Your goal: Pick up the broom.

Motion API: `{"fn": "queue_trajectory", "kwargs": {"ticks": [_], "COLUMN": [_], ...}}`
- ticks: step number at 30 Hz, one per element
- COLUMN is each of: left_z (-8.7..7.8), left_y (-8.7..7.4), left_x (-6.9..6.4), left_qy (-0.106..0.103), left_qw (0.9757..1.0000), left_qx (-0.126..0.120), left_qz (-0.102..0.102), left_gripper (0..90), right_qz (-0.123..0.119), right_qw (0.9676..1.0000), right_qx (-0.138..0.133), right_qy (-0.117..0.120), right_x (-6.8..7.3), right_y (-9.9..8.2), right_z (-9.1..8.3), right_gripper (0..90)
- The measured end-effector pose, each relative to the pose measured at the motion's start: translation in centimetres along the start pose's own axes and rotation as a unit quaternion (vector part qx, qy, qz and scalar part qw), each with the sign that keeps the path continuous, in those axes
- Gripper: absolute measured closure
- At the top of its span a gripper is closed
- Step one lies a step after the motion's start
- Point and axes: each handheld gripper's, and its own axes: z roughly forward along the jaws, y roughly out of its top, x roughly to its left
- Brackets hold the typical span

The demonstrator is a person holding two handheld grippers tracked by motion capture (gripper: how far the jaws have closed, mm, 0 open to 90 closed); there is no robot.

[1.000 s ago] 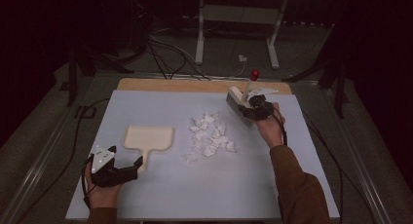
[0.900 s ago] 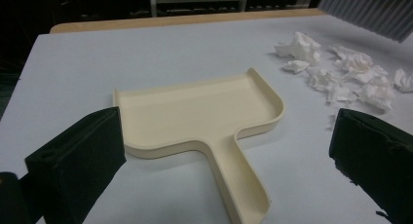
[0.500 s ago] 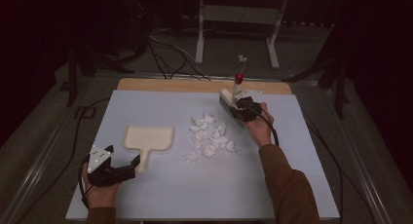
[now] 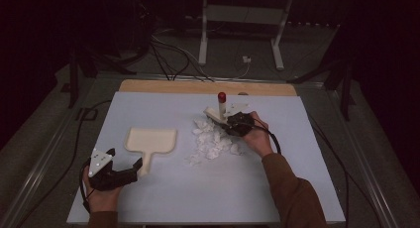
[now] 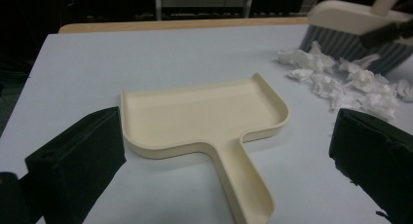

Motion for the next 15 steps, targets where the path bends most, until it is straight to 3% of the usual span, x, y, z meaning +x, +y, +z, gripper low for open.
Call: {"fn": "queue_trajectory", "kwargs": {"ticks": [2, 10, 11, 15], "left_z": [0.0, 0.0, 0.0, 0.1], "left_y": [0.0, 0.0, 0.0, -0.1], "left_x": [0.0, -0.1, -0.1, 0.0], "left_qy": [-0.001, 0.001, 0.002, 0.003], "left_qw": [1.0, 1.0, 1.0, 1.0], "left_qx": [0.001, 0.002, 0.001, 0.001], "left_qz": [-0.001, -0.001, -0.001, -0.004], "left_gripper": [0.4, 0.5, 0.4, 0.4], "right_qz": [-0.018, -0.042, -0.043, -0.046], "right_qw": [0.9998, 0.9976, 0.9964, 0.9968], "right_qx": [0.001, -0.002, -0.004, -0.01], "right_qy": [0.011, 0.055, 0.073, 0.064], "right_x": [0.6, 1.4, 1.3, 1.2], "right_y": [-0.2, -0.9, -1.0, -1.0], "right_z": [-0.5, -2.2, -2.8, -3.4], "right_gripper": [67.5, 67.5, 67.4, 67.4]}}
